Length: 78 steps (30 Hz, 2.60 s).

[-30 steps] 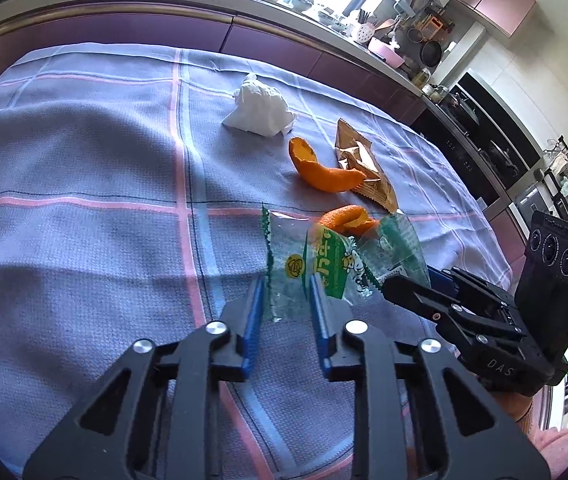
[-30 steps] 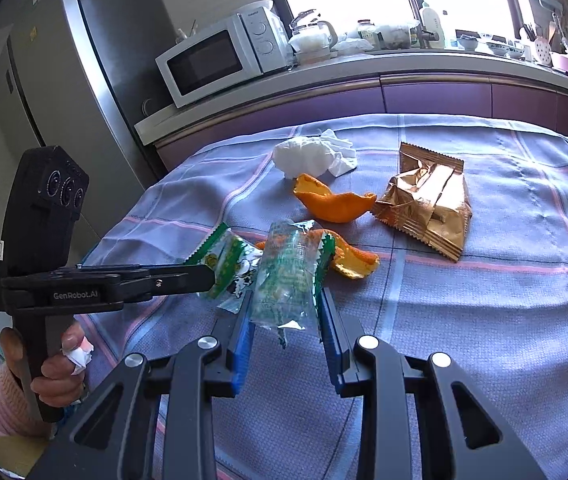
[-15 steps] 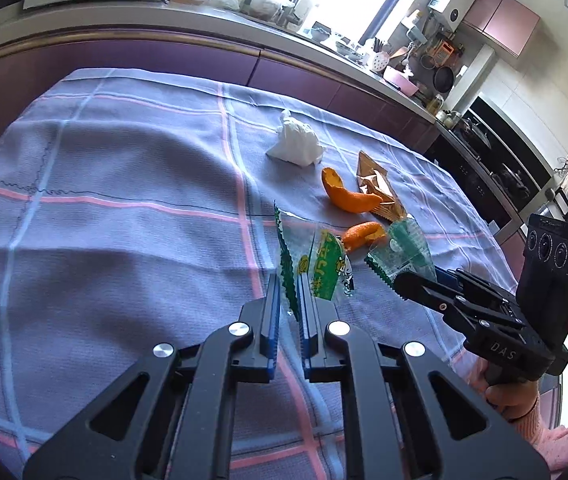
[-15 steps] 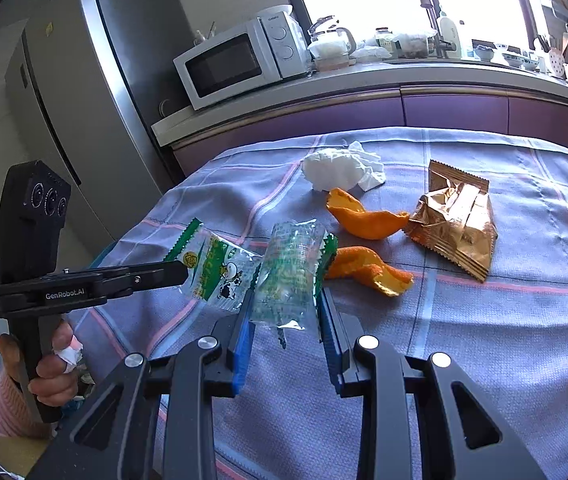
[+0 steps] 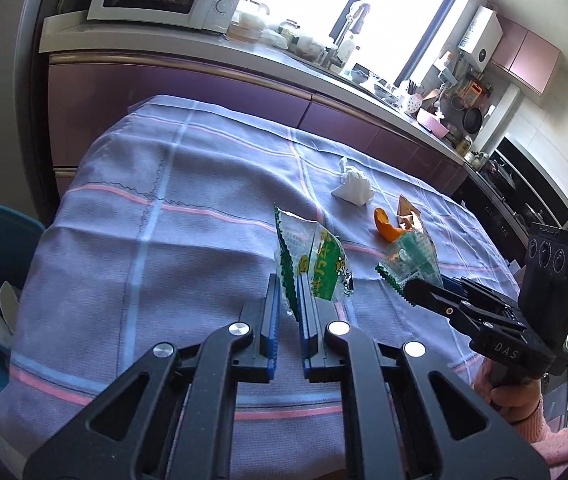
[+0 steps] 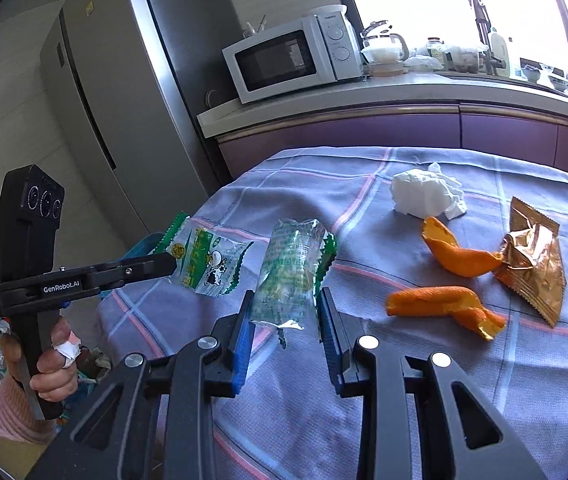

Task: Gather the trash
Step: 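Carry both wrappers to the teal bin and lower them in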

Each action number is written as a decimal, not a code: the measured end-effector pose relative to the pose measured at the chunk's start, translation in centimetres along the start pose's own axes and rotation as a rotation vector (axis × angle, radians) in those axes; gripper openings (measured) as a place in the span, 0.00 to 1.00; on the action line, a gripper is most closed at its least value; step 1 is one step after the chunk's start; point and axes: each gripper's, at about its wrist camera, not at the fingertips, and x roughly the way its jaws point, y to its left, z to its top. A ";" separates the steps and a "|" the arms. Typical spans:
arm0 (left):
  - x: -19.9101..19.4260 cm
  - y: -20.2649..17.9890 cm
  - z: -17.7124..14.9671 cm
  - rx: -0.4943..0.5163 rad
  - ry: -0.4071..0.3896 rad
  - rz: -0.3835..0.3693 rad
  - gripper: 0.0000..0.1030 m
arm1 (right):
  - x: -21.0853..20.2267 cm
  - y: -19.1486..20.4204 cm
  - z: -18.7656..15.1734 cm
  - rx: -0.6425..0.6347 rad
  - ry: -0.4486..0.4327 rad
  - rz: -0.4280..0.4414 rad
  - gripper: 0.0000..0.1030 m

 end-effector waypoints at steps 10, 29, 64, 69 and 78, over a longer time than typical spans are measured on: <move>-4.4 2.9 -0.8 -0.041 -0.057 0.054 0.09 | 2.2 3.6 1.3 -0.071 0.021 0.076 0.29; -11.5 8.5 -2.1 -0.149 -0.164 0.198 0.09 | 6.4 10.4 2.8 -0.201 0.086 0.224 0.29; -15.8 16.4 -4.2 -0.334 -0.217 0.359 0.09 | 11.8 17.9 4.6 -0.330 0.170 0.368 0.29; -15.6 16.8 -4.4 -0.351 -0.213 0.371 0.09 | 12.7 18.6 4.8 -0.346 0.184 0.377 0.29; -15.2 18.1 -4.9 -0.378 -0.199 0.388 0.09 | 14.2 19.3 4.4 -0.361 0.221 0.374 0.29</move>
